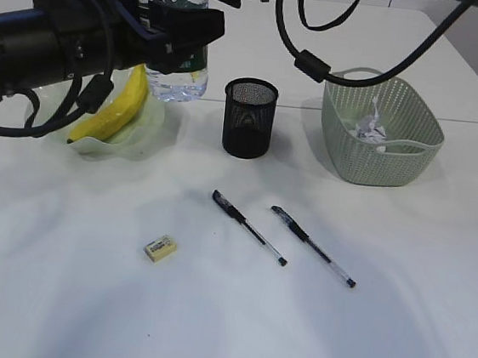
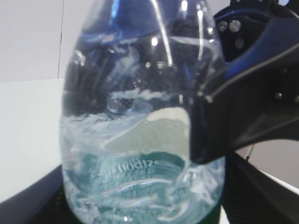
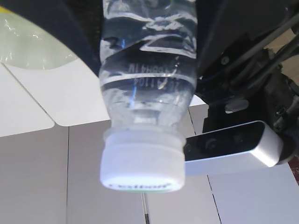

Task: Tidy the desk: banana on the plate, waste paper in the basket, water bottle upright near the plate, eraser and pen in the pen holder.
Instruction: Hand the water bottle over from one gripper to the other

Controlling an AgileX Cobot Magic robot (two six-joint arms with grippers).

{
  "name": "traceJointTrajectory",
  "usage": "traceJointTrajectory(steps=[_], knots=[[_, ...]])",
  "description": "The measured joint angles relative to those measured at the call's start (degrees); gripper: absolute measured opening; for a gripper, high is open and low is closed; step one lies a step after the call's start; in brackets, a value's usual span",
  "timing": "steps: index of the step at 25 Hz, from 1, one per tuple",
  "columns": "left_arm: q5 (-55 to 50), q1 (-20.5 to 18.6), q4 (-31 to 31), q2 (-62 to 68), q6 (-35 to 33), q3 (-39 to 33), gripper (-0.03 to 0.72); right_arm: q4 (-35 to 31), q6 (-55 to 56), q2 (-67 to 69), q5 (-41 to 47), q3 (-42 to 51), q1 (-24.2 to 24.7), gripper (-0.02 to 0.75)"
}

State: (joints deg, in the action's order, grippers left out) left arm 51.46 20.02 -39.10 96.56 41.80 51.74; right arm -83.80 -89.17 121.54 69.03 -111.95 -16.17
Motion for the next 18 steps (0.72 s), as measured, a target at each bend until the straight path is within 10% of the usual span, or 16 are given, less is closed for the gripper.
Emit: traceJointTrajectory(steps=[18], knots=[[0.0, 0.0, 0.85, 0.0, -0.19, 0.0, 0.501, 0.0, 0.23, 0.0, 0.0, 0.0, 0.0, 0.356]])
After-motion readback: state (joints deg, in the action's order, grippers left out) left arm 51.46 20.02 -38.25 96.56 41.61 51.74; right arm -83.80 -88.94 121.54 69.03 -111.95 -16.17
